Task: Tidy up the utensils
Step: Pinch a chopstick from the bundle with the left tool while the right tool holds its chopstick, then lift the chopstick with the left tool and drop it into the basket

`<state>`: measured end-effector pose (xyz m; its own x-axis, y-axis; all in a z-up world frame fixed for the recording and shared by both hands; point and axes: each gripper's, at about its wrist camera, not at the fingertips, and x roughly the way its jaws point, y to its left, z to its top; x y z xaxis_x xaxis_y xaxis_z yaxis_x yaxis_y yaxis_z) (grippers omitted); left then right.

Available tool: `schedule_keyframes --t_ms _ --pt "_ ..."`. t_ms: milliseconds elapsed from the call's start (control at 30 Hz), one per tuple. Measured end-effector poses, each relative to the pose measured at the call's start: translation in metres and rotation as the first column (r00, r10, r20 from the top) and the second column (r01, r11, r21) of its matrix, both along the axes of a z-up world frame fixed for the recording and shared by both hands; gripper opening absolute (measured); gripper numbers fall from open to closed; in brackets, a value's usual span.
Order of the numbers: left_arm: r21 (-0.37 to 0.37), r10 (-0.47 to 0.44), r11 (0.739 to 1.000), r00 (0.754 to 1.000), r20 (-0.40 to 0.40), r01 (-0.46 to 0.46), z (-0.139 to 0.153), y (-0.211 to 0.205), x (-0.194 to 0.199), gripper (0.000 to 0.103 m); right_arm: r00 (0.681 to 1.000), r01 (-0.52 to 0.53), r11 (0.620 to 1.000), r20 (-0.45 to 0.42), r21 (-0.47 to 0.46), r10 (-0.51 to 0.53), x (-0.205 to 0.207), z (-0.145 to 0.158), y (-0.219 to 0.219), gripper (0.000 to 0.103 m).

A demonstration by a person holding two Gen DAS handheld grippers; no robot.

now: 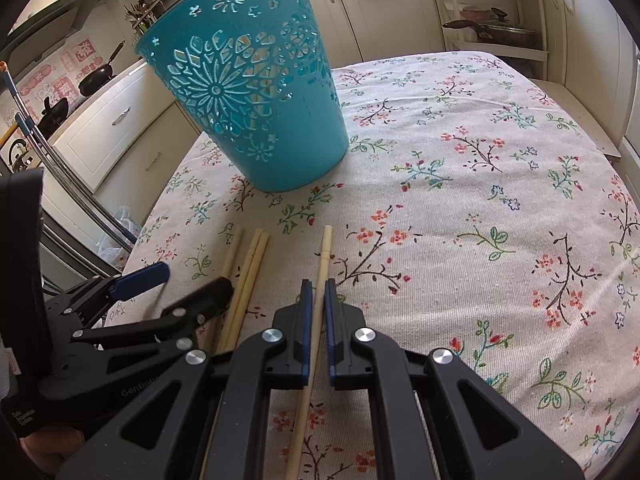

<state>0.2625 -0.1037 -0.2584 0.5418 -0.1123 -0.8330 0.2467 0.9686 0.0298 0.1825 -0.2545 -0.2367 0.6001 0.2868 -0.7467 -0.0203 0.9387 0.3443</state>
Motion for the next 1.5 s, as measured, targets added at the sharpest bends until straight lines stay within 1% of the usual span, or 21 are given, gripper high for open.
schedule_keyframes --t_ms 33,100,133,200,300,400,600,867,1033,1100,1233,1267,1333,1400,1500 --pt "-0.003 -0.010 1.000 1.000 0.001 0.010 0.001 -0.001 -0.001 0.056 1.000 0.000 1.000 0.001 -0.002 0.000 0.000 0.000 0.000 0.006" --pt "-0.007 -0.031 0.999 1.000 0.000 0.031 0.003 -0.005 -0.003 0.032 1.000 -0.002 1.000 0.003 -0.010 0.002 0.000 0.000 0.001 0.006" --pt "-0.008 -0.039 0.999 0.999 -0.002 0.039 0.004 -0.006 -0.003 0.028 1.000 -0.003 1.000 0.004 -0.015 0.003 0.000 0.000 0.002 0.006" --pt "-0.012 -0.068 0.998 0.998 -0.012 0.068 0.005 -0.010 -0.005 0.009 1.000 -0.005 1.000 0.008 -0.027 0.005 0.000 0.001 0.004 0.006" --pt "-0.011 -0.089 0.996 0.996 -0.029 0.089 0.006 -0.011 -0.008 0.005 1.000 -0.006 0.999 0.012 -0.035 0.006 0.000 0.001 0.005 0.006" --pt "0.002 -0.100 0.995 0.994 -0.034 0.100 0.008 -0.011 -0.011 0.005 1.000 -0.006 0.999 0.015 -0.040 0.006 0.000 0.000 0.005 0.006" --pt "0.035 -0.106 0.994 0.994 0.003 0.105 0.022 -0.009 -0.022 0.005 1.000 -0.007 0.999 0.020 -0.052 0.008 -0.001 0.000 0.007 0.006" --pt "0.075 -0.130 0.990 0.985 0.113 0.122 0.061 -0.014 -0.035 0.005 0.999 -0.010 0.998 0.030 -0.070 0.012 -0.002 0.001 0.011 0.006" --pt "0.072 -0.141 0.989 0.976 0.167 0.131 0.084 -0.016 -0.043 0.005 0.999 -0.011 0.996 0.035 -0.083 0.014 -0.004 0.001 0.014 0.006" --pt "0.046 -0.137 0.990 0.972 0.191 0.130 0.099 -0.013 -0.045 0.005 0.999 -0.010 0.996 0.036 -0.087 0.014 -0.004 0.001 0.015 0.006" --pt "-0.076 -0.095 0.990 0.964 0.247 0.117 0.140 0.007 -0.037 0.005 0.999 -0.007 0.996 0.033 -0.089 0.009 -0.004 0.002 0.015 0.006" --pt "-0.113 -0.075 0.988 0.959 0.273 0.109 0.156 0.013 -0.033 0.005 0.999 -0.005 0.996 0.032 -0.088 0.008 -0.004 0.002 0.014 0.006" --pt "-0.184 -0.037 0.978 0.942 0.333 0.104 0.187 0.024 -0.025 0.005 1.000 -0.003 0.996 0.028 -0.084 0.006 -0.004 0.002 0.013 0.006" --pt "-0.225 -0.005 0.969 0.922 0.387 0.100 0.211 0.028 -0.018 0.005 1.000 -0.001 0.997 0.024 -0.074 0.003 -0.003 0.001 0.012 0.006" --pt "-0.276 0.037 0.956 0.891 0.452 0.101 0.238 0.028 -0.005 0.005 1.000 0.003 0.998 0.018 -0.055 -0.002 -0.002 0.001 0.009 0.006"
